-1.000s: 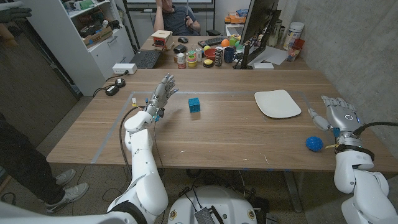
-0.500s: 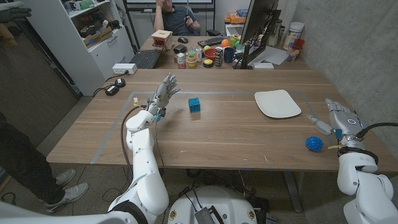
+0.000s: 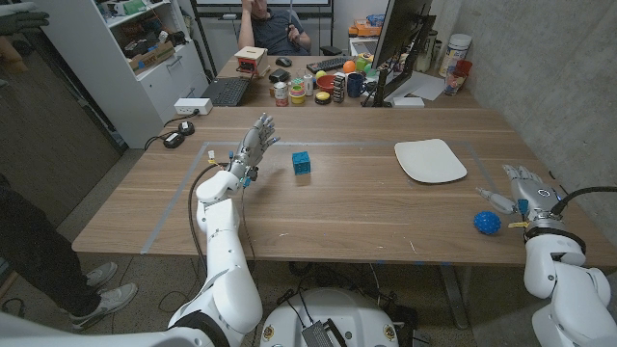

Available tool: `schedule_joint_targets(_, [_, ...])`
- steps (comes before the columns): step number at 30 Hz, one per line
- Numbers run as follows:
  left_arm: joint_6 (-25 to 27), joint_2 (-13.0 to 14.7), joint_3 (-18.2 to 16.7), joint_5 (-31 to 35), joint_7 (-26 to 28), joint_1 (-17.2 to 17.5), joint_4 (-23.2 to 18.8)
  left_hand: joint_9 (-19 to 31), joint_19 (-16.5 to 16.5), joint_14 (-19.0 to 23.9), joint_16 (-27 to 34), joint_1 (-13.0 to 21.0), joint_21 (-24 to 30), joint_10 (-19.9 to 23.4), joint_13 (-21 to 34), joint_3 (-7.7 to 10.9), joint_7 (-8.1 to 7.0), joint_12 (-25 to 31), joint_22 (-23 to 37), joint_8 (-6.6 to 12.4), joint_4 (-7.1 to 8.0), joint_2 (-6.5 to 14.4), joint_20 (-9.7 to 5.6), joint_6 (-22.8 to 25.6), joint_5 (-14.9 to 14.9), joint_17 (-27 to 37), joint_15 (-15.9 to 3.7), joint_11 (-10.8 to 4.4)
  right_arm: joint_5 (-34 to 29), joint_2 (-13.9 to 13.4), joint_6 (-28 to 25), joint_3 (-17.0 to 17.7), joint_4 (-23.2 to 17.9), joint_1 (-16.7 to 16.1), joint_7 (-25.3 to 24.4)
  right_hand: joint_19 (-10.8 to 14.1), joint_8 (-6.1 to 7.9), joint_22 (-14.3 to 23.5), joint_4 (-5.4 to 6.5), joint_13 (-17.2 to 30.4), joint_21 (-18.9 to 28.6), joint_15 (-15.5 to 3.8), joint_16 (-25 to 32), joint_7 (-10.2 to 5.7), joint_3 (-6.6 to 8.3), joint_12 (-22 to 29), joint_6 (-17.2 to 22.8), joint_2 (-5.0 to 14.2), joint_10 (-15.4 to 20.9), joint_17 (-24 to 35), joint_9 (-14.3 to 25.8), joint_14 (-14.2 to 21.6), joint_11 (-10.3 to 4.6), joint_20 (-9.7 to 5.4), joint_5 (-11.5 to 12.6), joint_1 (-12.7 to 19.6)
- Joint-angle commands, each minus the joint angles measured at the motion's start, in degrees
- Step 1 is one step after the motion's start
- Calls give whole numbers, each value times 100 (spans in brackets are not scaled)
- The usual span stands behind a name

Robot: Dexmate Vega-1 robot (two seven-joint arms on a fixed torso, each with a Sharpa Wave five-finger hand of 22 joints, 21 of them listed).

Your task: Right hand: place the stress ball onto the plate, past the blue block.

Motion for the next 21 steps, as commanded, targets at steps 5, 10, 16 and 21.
schedule_joint_targets(5, [-6, -11, 36, 43, 14, -16, 27, 33, 18, -53, 37, 59, -17, -4, 28, -9, -23, 42, 19, 38, -1, 13, 56, -33, 42, 19, -10, -50, -108, -143, -155, -79, 187, 116, 678, 57, 15, 16, -43, -2, -47, 8, -20, 16, -27, 23, 1, -91, -123, 7, 24, -86, 10, 12, 61, 85])
schedule_joint_targets(10, [-5, -9, 32, 52, 34, -27, 40, 33, 19, -54, 37, 59, -18, -6, 28, -11, -21, 41, 19, 38, -1, 14, 56, -36, 43, 19, -5, -42, -80, -201, -159, -107, 230, 147, 851, 79, 13, 16, -67, -3, -58, -2, -9, 17, -31, 37, -1, -109, -119, 5, 25, -81, 13, 7, 77, 121])
schedule_joint_targets(16, [-3, 8, 27, 59, 40, -43, 73, 33, 18, -55, 37, 60, -20, -11, 28, -14, -24, 40, 19, 39, -2, 15, 54, -35, 44, 19, -7, -40, -10, -271, -136, -148, 252, 172, 1140, 186, 24, 17, -117, -4, -70, -49, 38, -6, -51, 92, 42, -164, -37, 2, 25, 11, -5, -4, 112, 200])
schedule_joint_targets(21, [-20, 25, 27, 60, 34, -61, 111, 33, 20, -56, 37, 61, -21, -8, 28, -15, -27, 41, 19, 40, -2, 16, 55, -34, 44, 19, -10, -53, 5, -309, -141, -182, 265, 180, 1286, 420, 62, 20, -171, -7, -65, -127, 81, 20, -91, 173, 188, -239, 142, -2, 26, 166, -21, -13, 167, 312])
